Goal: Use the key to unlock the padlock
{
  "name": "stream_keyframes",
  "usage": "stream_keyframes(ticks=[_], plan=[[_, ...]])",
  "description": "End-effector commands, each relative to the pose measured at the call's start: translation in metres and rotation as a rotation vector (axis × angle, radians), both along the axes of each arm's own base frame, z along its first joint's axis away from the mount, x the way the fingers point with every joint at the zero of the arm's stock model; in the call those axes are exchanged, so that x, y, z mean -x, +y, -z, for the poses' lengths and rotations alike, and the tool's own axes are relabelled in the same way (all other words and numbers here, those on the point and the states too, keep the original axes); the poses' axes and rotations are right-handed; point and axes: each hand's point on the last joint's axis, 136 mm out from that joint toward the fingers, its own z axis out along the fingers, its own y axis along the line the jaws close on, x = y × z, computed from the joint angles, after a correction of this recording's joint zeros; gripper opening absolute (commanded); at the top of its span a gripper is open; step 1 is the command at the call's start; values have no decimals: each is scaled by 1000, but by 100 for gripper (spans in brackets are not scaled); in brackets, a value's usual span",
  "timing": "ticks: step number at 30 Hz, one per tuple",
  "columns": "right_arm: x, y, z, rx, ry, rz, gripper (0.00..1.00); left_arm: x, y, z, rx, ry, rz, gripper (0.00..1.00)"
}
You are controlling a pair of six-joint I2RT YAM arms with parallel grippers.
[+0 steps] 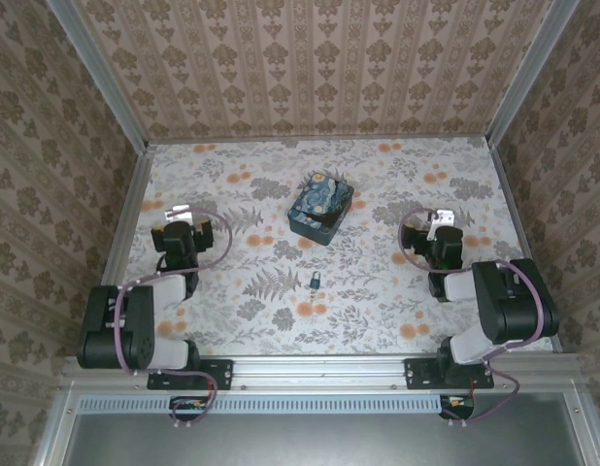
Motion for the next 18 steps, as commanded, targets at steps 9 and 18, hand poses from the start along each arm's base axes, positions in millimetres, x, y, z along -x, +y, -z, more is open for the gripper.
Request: stream_keyframes(ticks=[9, 18], plan=[[-27, 15, -27, 4, -53, -94, 100, -23, -9, 5, 46, -37, 108, 100], [-25, 16, -28, 17, -64, -93, 99, -23, -9, 4, 37, -43, 105, 100]])
